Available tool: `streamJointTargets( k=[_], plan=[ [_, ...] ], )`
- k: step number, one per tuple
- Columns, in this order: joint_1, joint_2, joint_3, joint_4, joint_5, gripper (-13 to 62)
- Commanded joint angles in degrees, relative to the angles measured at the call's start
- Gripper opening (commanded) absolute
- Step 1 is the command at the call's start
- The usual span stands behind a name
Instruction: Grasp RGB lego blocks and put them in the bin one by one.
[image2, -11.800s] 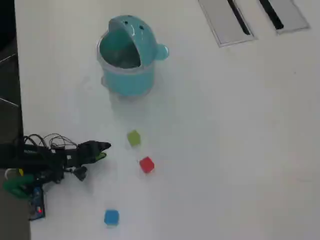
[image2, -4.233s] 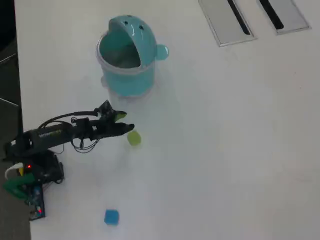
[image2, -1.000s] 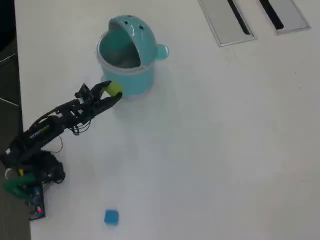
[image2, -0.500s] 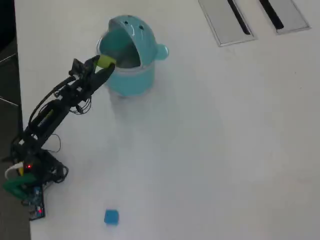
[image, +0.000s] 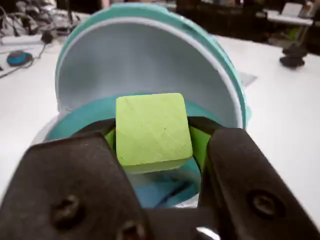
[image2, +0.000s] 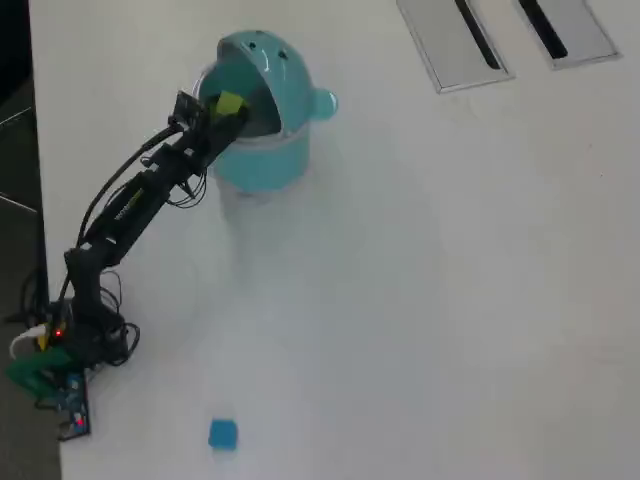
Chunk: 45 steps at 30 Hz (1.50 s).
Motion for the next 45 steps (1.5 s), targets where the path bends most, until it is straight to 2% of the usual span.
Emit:
streamJointTargets(
  k=[1,6,7,11,14,27,38,45],
  plan=[
    [-1.05,-1.41,-8.09,-4.48,-0.18,12.5],
    [-1.93,-5.19,-10.37,-7.82,-2.72,12.9],
    [-2.02,-5.80,-10.46,-8.88,-4.57,17.1],
    [-1.58,-5.80,-9.93,-8.96,-7.82,23.6],
    [-0.62,-1.41,-5.19,-8.70,-8.96,26.3],
    [3.34,16.00,13.62,-8.88,-9.67,27.0],
    [18.28,37.79,42.28,-12.92,-8.09,26.9],
    [37.27,43.77,57.74,-19.42,-8.26,27.1]
  ],
)
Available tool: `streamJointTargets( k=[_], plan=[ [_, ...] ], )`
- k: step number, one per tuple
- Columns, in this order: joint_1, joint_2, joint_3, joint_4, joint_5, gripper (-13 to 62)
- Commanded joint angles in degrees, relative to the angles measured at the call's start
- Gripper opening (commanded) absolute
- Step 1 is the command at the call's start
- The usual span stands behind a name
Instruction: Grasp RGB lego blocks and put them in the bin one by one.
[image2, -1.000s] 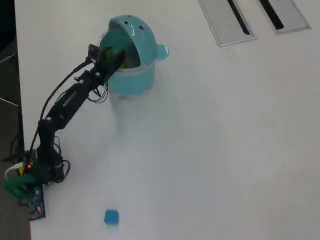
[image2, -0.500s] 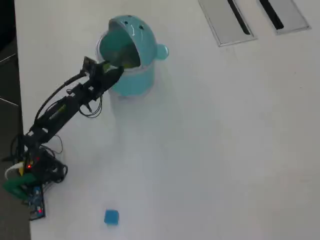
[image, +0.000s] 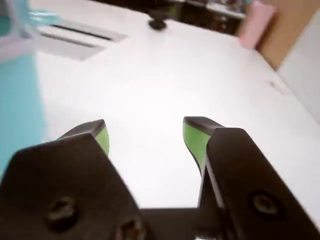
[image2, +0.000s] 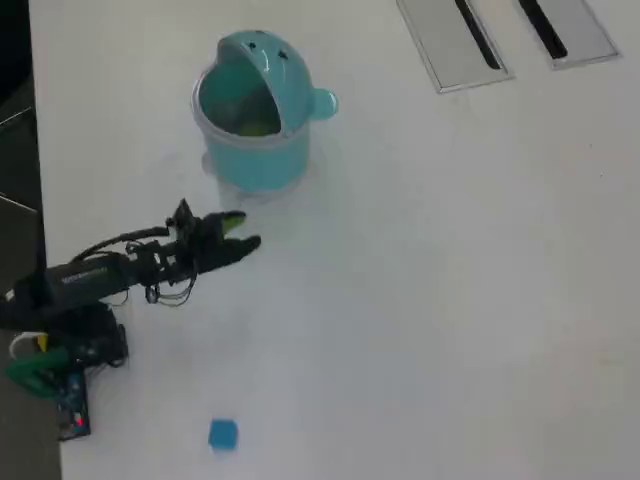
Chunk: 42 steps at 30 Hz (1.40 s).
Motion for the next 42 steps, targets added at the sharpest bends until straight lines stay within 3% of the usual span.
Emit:
streamJointTargets(
  k=[1,7,20,35,42],
  plan=[
    [6.33,2.81,-1.93,-2.99,-0.88,27.1],
    [16.88,2.46,-1.67,0.97,-5.01,30.9],
    [32.61,2.02,7.91,2.64,-12.57,31.6],
    [53.44,-23.12,-2.37,-2.46,-23.91,31.7],
    [58.62,-28.21,-7.73,-2.72,-29.27,31.7]
  ],
)
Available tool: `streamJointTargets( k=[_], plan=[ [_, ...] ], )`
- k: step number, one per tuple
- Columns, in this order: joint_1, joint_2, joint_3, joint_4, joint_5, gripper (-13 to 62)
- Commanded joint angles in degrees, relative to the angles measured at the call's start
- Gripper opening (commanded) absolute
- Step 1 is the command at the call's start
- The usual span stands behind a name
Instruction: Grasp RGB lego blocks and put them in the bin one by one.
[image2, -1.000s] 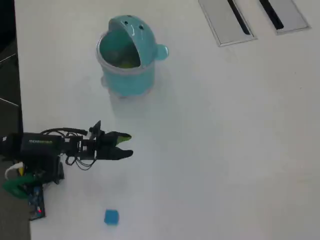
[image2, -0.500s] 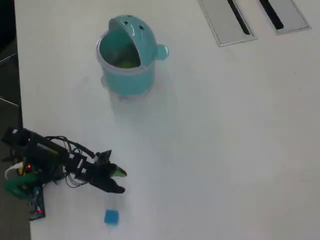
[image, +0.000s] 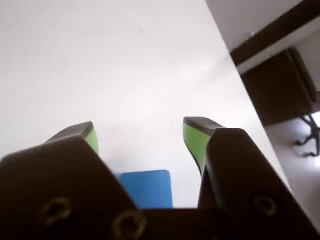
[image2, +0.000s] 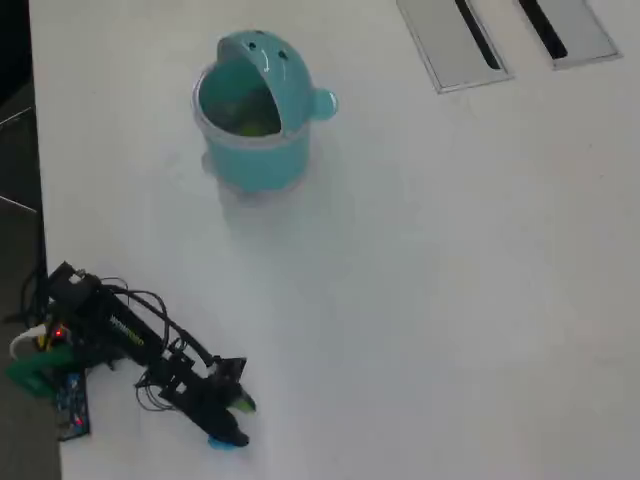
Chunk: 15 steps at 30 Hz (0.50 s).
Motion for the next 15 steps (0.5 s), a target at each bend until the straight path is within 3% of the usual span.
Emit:
streamJointTargets(
  k=[1,15],
  plan=[
    [1.58,-0.26,-7.47,-2.64,-1.23,31.7],
    [4.92,0.53,-1.23,-1.93,-2.55,33.2]
  ],
)
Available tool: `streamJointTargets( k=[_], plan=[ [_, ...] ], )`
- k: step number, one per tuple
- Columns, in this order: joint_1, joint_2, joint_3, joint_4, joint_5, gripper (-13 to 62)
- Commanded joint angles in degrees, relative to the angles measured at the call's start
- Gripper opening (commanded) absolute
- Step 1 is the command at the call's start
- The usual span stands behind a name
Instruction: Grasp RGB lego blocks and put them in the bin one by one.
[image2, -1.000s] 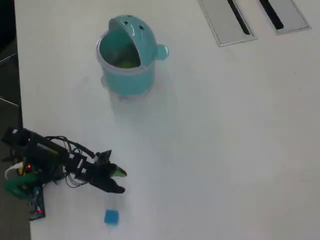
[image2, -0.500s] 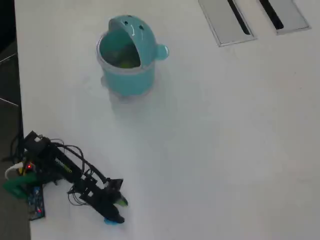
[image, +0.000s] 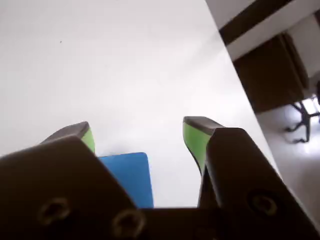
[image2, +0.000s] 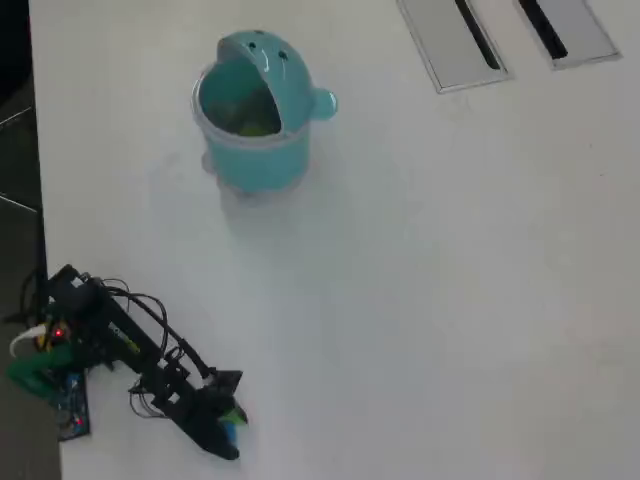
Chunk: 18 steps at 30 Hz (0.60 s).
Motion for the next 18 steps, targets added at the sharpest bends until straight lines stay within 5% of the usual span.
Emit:
streamJointTargets(
  k=[1,18],
  plan=[
    [0.09,1.76,-0.79,-1.67,0.00,33.2],
    [-0.35,-0.09,4.57,-1.93,0.26,33.0]
  ],
)
